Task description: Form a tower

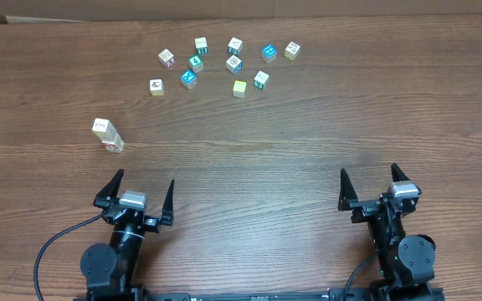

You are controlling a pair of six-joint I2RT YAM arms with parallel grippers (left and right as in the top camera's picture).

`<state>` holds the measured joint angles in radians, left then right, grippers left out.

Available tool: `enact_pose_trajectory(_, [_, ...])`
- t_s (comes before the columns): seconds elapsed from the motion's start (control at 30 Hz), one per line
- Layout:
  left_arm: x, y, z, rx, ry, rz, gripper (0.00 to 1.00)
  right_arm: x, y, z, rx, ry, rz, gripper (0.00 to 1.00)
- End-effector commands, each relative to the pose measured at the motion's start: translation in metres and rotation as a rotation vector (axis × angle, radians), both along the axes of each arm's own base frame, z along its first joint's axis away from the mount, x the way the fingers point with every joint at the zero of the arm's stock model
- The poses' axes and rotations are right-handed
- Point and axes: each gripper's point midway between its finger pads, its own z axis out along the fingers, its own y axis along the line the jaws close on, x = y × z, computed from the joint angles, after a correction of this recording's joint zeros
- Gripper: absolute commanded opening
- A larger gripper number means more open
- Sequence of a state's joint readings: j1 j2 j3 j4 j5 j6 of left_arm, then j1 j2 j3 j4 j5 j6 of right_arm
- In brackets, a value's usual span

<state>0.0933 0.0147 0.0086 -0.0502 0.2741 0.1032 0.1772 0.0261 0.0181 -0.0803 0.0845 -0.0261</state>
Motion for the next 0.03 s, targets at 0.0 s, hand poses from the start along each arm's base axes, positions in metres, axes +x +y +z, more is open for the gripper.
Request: enact_pose_trajectory(0.0, [-0.0005, -0.0004, 0.0003, -0.006, -0.005, -0.003, 1.00, 0.0005, -0.0005, -0.0035, -0.002, 0.004, -0.002, 1.00])
